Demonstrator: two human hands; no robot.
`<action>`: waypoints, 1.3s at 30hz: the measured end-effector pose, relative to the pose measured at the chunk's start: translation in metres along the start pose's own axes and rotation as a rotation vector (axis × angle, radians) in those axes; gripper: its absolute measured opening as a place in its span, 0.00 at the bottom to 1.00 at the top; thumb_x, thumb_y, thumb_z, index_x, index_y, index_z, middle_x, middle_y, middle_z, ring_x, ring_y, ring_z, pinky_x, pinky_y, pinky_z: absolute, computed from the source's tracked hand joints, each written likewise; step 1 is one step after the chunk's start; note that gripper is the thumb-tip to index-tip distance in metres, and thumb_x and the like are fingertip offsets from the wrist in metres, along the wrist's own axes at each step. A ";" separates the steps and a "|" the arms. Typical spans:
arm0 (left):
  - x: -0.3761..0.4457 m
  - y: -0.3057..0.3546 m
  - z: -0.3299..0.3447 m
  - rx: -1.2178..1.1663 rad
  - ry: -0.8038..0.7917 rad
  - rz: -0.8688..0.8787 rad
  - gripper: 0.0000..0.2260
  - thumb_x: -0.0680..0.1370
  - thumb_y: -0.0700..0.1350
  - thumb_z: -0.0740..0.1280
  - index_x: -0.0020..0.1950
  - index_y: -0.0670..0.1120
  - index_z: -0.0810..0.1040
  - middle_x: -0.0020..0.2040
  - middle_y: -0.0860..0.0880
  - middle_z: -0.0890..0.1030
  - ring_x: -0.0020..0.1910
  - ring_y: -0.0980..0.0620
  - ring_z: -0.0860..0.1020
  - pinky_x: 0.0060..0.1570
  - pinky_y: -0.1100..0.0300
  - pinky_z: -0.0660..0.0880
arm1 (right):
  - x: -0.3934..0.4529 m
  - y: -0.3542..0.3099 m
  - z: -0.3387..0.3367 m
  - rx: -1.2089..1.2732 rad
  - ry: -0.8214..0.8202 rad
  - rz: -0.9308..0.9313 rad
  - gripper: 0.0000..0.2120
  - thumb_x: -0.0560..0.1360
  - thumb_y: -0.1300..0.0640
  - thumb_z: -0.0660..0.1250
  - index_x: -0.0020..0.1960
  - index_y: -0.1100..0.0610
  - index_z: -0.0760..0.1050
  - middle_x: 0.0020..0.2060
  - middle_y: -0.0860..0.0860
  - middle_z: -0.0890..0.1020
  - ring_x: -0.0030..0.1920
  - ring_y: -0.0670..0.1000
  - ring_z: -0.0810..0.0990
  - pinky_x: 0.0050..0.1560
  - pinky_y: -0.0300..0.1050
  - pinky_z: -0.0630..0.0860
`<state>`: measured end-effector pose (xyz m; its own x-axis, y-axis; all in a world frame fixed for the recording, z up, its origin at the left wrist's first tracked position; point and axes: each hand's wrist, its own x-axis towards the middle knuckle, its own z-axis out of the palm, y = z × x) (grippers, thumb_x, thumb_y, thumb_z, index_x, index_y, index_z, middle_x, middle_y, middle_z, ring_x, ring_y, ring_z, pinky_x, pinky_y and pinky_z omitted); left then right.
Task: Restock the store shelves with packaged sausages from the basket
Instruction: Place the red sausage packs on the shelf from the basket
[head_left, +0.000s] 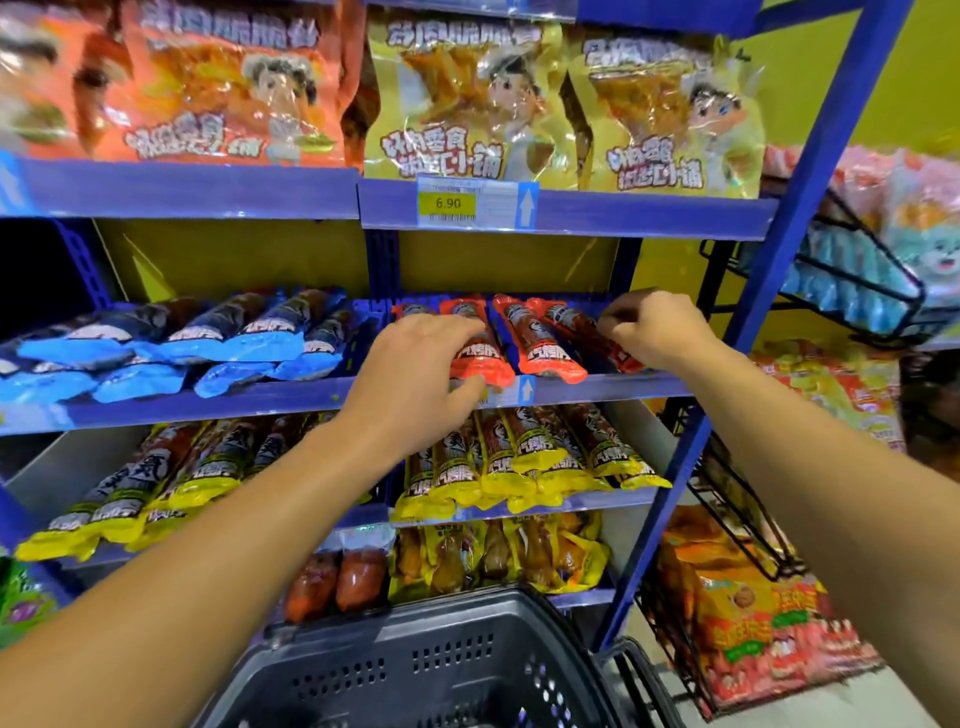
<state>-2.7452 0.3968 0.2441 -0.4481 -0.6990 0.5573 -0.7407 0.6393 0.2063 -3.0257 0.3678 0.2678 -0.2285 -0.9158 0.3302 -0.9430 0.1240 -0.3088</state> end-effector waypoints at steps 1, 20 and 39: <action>0.002 0.000 0.002 0.014 -0.005 0.008 0.23 0.76 0.49 0.69 0.70 0.46 0.73 0.67 0.47 0.77 0.67 0.44 0.72 0.68 0.47 0.67 | -0.003 0.003 -0.003 0.047 0.019 0.002 0.13 0.79 0.47 0.64 0.57 0.52 0.81 0.54 0.55 0.83 0.53 0.58 0.79 0.47 0.46 0.73; 0.021 0.009 0.018 0.125 -0.053 0.054 0.23 0.78 0.58 0.65 0.71 0.52 0.73 0.68 0.50 0.77 0.66 0.44 0.73 0.66 0.45 0.66 | -0.052 0.012 0.005 0.262 -0.106 -0.131 0.29 0.74 0.38 0.67 0.71 0.47 0.70 0.65 0.48 0.76 0.60 0.48 0.75 0.54 0.40 0.67; 0.046 0.034 0.035 0.112 -0.096 0.084 0.16 0.79 0.56 0.65 0.64 0.53 0.79 0.53 0.46 0.84 0.56 0.42 0.79 0.54 0.50 0.72 | -0.059 0.014 0.008 0.279 -0.020 -0.243 0.20 0.78 0.49 0.68 0.69 0.49 0.73 0.66 0.48 0.76 0.66 0.48 0.73 0.61 0.40 0.66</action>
<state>-2.8087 0.3756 0.2486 -0.5527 -0.6751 0.4887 -0.7471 0.6612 0.0686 -3.0238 0.4211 0.2367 0.0020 -0.9134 0.4070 -0.8663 -0.2049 -0.4556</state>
